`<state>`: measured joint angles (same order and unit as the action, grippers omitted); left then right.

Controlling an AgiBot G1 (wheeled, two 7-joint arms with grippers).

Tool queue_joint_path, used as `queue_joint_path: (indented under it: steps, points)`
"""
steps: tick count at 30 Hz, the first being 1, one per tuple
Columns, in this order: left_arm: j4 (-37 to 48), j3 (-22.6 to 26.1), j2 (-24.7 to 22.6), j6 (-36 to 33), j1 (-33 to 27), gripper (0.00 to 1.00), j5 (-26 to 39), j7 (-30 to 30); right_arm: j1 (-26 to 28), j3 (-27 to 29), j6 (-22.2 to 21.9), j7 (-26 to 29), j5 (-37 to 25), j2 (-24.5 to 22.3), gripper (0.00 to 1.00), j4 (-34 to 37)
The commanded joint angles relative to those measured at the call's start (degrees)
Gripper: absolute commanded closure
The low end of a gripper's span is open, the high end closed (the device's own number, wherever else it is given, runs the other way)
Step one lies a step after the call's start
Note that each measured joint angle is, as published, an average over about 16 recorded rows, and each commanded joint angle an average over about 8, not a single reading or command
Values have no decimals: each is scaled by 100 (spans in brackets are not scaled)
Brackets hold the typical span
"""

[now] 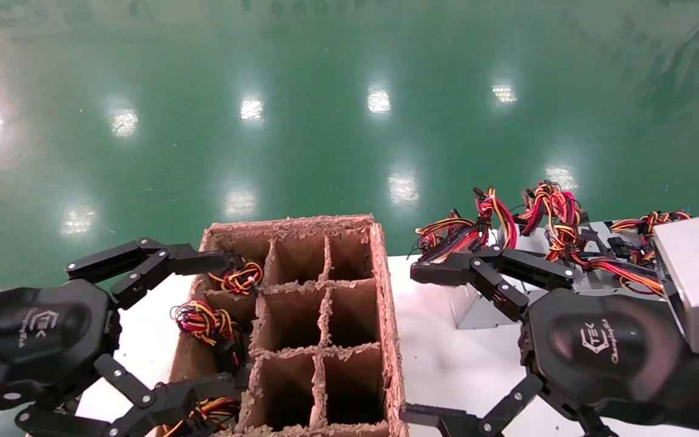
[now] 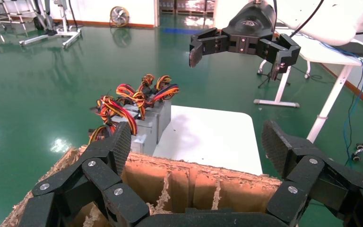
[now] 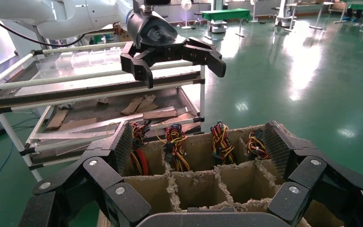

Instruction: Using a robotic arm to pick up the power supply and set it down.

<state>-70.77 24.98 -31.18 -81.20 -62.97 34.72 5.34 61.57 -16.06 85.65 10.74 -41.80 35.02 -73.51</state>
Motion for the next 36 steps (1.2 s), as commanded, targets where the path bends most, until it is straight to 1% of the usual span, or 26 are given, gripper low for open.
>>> queue_joint_path:
  steps: [1, 36]
  points:
    - [0, 0, 0, 0, 0, 0, 0, 0, 0, 0, 0, 0, 0, 0, 0, 0]
    - [0, 0, 0, 0, 0, 0, 0, 0, 0, 0, 0, 0, 0, 0, 0, 0]
